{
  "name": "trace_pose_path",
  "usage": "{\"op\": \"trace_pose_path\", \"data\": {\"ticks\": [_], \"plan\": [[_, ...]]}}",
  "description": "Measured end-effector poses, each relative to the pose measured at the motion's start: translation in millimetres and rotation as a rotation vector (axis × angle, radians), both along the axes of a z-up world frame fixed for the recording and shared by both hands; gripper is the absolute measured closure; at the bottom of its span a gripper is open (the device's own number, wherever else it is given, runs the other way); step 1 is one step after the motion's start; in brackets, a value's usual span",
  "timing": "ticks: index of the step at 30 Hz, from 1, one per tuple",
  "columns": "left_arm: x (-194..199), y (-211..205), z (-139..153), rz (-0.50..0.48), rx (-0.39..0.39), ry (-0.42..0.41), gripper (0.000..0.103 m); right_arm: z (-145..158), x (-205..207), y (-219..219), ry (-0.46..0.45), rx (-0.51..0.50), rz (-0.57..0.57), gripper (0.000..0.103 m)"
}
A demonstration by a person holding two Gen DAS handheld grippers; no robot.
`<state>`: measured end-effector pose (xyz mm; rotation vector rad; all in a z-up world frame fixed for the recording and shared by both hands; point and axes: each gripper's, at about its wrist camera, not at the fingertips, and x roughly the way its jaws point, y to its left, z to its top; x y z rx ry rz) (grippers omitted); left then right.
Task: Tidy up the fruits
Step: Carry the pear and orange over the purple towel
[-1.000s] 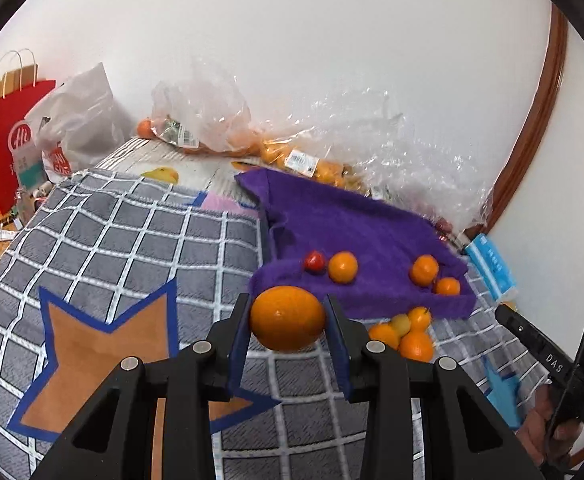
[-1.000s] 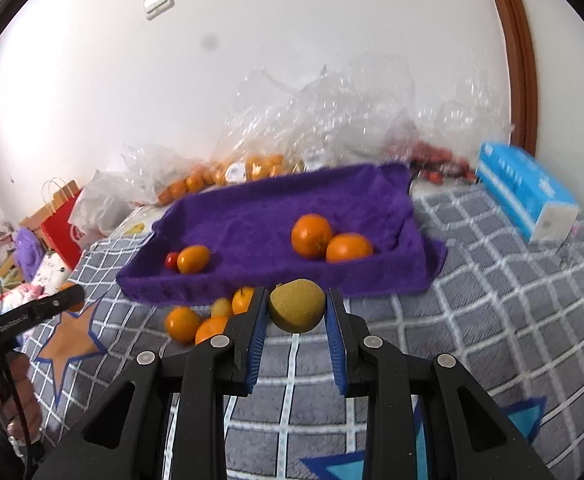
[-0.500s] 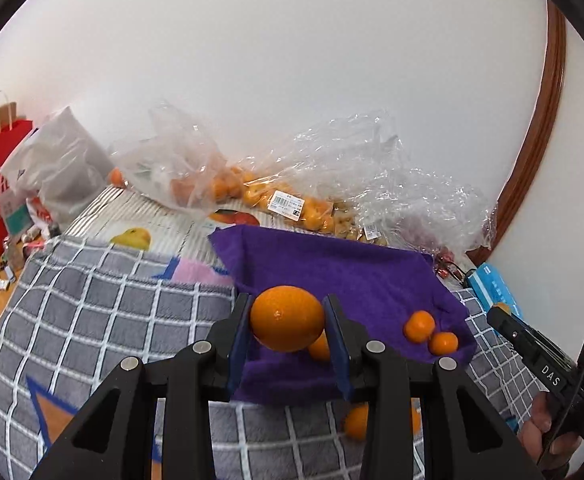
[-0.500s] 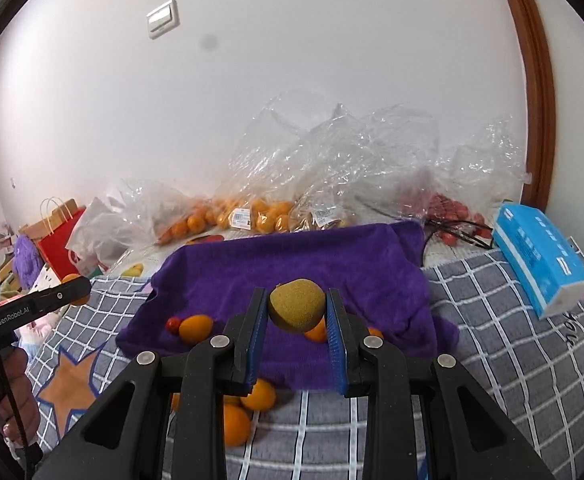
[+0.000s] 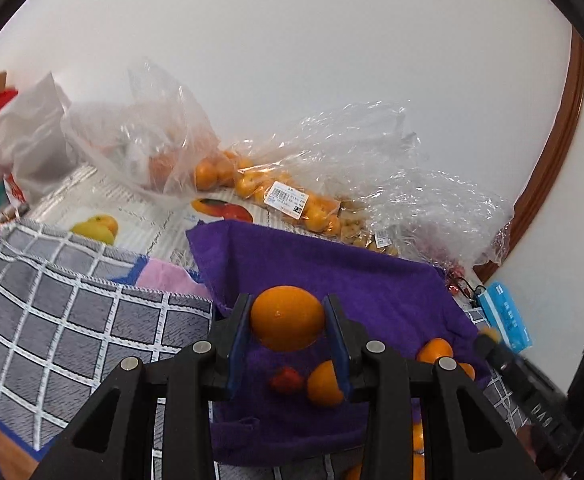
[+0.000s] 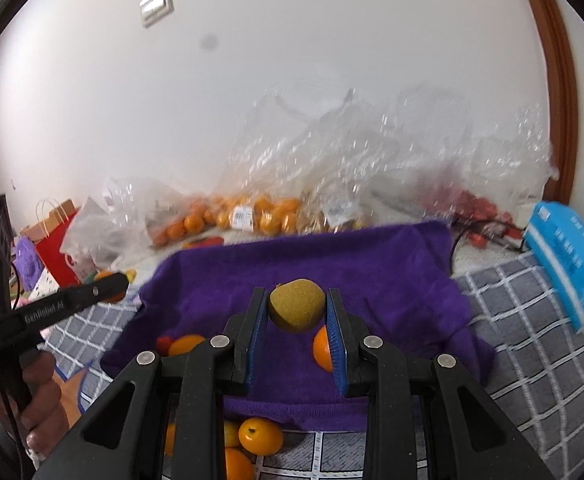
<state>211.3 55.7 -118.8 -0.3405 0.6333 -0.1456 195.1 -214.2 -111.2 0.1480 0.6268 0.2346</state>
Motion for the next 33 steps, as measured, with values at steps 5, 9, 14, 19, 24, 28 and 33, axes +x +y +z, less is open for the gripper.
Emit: {"op": "trace_pose_path", "data": {"ticks": [5,9,14,19,24,28,33], "plan": [[0,13,-9,0.031,-0.004,-0.003,0.069,-18,6,7,0.064,-0.017,0.03,0.074],[6,17,-15,0.028,-0.078,0.023,0.069,-28,11,14,0.105,-0.01,0.068,0.074],[11,3,-21,-0.003,-0.056,0.028,0.069,-38,13,17,0.147,-0.01,0.085,0.074],[14,-7,-27,-0.04,-0.05,0.041,0.069,-45,17,19,0.181,-0.016,0.086,0.074],[22,-11,-36,-0.057,-0.079,0.082,0.069,-48,19,21,0.199,-0.026,0.085,0.074],[23,-14,-41,-0.059,-0.075,0.096,0.069,-47,20,22,0.196,-0.033,0.086,0.074],[22,-17,-40,-0.06,-0.067,0.09,0.069,-48,19,20,0.194,-0.033,0.08,0.073]]}}
